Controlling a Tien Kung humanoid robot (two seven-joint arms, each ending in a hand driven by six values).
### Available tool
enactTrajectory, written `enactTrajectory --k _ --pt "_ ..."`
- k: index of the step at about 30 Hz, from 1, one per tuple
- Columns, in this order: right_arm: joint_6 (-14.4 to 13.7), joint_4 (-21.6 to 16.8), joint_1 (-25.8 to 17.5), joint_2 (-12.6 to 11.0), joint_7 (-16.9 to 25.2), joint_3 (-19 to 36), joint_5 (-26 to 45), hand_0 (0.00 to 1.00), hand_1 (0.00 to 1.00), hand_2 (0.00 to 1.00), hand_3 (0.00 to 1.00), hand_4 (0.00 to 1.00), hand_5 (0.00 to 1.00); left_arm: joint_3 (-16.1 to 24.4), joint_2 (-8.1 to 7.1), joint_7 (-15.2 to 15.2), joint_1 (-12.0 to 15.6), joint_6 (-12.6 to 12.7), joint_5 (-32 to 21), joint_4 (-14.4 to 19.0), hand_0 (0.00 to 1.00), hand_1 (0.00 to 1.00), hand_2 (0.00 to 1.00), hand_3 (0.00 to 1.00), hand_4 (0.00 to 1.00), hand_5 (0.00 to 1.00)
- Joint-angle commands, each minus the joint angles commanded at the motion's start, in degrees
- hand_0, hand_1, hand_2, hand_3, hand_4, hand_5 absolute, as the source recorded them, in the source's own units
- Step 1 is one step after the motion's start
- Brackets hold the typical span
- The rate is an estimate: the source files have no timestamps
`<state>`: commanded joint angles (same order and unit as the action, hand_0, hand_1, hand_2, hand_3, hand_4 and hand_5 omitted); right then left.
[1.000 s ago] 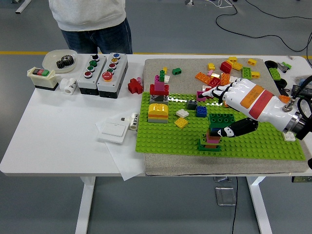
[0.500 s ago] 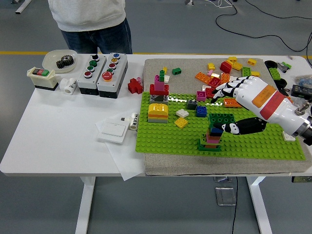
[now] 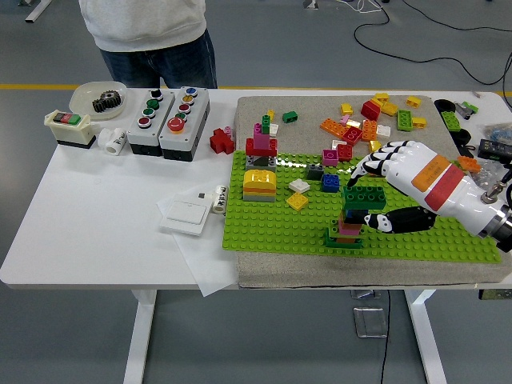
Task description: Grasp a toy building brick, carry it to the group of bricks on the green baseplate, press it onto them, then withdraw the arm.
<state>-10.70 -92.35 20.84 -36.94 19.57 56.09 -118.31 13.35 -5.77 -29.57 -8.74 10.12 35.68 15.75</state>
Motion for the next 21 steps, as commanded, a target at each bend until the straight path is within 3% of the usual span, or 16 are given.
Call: enactTrajectory --k 21 --pt "0.23 2.0 -0.51 0.53 0.13 -0.11 -1.33 0.506 0.504 0.549 0.536 0.717 0.415 -0.03 0.04 0.05 -0.1 0.02 0.02 0.05 0.375 0.512 0.611 0.777 0.79 0.909"
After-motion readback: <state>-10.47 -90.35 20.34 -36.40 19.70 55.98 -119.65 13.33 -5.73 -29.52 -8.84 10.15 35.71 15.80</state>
